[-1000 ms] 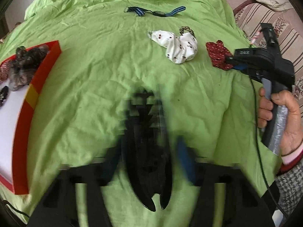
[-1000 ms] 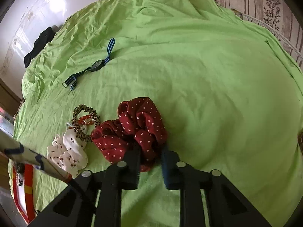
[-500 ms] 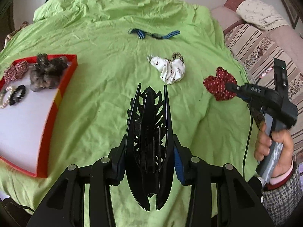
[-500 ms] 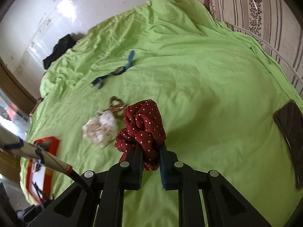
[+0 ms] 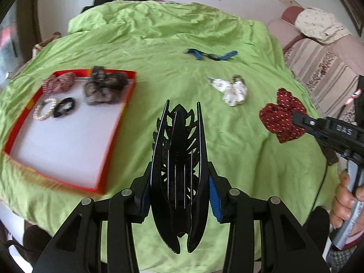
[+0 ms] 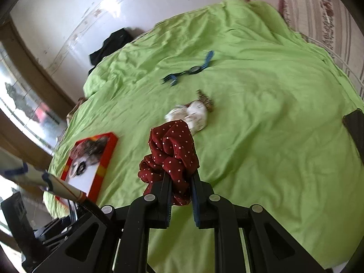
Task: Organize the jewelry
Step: 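Carry the claw clip and red scrunchie into the tray and open both tools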
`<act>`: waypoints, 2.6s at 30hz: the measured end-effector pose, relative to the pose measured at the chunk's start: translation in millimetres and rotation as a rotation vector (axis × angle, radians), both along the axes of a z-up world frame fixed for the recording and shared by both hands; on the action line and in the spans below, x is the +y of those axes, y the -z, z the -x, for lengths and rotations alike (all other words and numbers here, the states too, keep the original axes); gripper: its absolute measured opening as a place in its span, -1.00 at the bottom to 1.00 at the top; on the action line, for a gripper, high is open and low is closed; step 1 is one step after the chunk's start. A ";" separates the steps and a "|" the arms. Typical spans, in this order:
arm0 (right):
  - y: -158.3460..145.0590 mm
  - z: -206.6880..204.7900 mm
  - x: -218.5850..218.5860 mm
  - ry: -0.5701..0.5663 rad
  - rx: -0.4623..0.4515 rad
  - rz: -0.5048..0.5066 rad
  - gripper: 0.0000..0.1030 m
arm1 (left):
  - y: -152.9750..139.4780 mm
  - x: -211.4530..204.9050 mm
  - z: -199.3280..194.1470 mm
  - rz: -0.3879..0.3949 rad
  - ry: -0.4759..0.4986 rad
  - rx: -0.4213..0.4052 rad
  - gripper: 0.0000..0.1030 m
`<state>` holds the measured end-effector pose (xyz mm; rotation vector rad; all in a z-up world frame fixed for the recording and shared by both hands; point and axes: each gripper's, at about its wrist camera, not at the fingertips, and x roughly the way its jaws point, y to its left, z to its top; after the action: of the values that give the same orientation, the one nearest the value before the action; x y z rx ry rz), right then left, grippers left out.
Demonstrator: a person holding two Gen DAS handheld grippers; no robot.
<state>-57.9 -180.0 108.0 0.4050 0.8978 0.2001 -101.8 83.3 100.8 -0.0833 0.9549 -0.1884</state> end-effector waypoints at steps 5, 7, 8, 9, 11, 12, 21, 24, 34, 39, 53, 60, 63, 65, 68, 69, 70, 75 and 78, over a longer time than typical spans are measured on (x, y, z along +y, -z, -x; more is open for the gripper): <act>-4.2 5.2 35.1 -0.077 0.004 0.002 -0.70 | -5.9 44.9 4.7 0.000 -0.078 -0.014 -0.20; -6.3 4.5 51.8 -0.113 0.003 0.003 -0.70 | -6.7 72.2 3.8 0.020 -0.135 -0.013 -0.20; -7.7 3.4 62.6 -0.134 0.003 0.004 -0.70 | -6.7 90.6 2.3 0.034 -0.171 -0.009 -0.20; -8.7 2.5 70.8 -0.150 0.003 0.005 -0.70 | -6.4 102.8 1.1 0.042 -0.194 -0.006 -0.20; -10.6 1.3 90.2 -0.190 0.004 0.009 -0.70 | -5.5 134.5 -0.1 0.055 -0.257 -0.001 -0.20; -11.2 -0.1 101.5 -0.213 0.004 0.014 -0.70 | -5.3 146.6 -0.4 0.060 -0.283 0.000 -0.20; -6.4 -20.2 193.1 -0.376 0.035 -0.011 -0.70 | 4.3 235.8 -10.7 0.094 -0.413 0.038 -0.20; -4.4 -29.6 223.7 -0.419 0.042 -0.014 -0.70 | 6.8 251.7 -25.2 0.083 -0.402 0.058 -0.20; 23.0 -45.5 308.8 -0.553 0.096 0.021 -0.70 | 33.2 276.4 -70.0 0.032 -0.354 0.146 -0.20; 39.7 -49.2 332.8 -0.590 0.130 0.018 -0.70 | 36.9 281.3 -78.6 0.033 -0.352 0.152 -0.20; 56.1 -52.2 350.5 -0.616 0.139 0.069 -0.69 | 49.2 292.4 -88.5 0.101 -0.377 0.183 -0.19; 55.9 -50.6 351.1 -0.617 0.118 0.093 -0.60 | 27.4 293.5 -76.8 0.129 -0.390 0.133 -0.11; 53.2 -49.4 349.3 -0.609 0.103 0.093 -0.30 | 14.7 291.9 -70.0 0.124 -0.403 0.100 -0.06; 49.8 -48.0 346.9 -0.601 0.092 0.085 -0.13 | 6.9 290.8 -64.8 0.110 -0.413 0.078 -0.04; 43.6 -45.3 343.4 -0.593 0.078 0.081 -0.08 | -2.3 287.8 -57.2 0.085 -0.429 0.054 -0.02; 41.2 -44.1 341.7 -0.593 0.074 0.078 -0.08 | -4.7 286.2 -53.7 0.077 -0.435 0.049 -0.01; 39.0 -42.7 340.1 -0.592 0.071 0.075 -0.07 | -6.1 285.2 -50.8 0.072 -0.439 0.045 -0.01; 26.9 -30.8 330.7 -0.590 0.035 0.082 0.03 | -11.9 275.2 -32.0 0.046 -0.469 0.038 0.00; 21.1 -21.7 324.0 -0.592 0.009 0.103 0.04 | -16.3 266.7 -19.8 0.021 -0.486 0.027 0.00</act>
<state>-36.3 144.0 86.8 0.0337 1.0157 0.6910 -82.0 350.0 117.1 -0.3332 0.9329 0.2516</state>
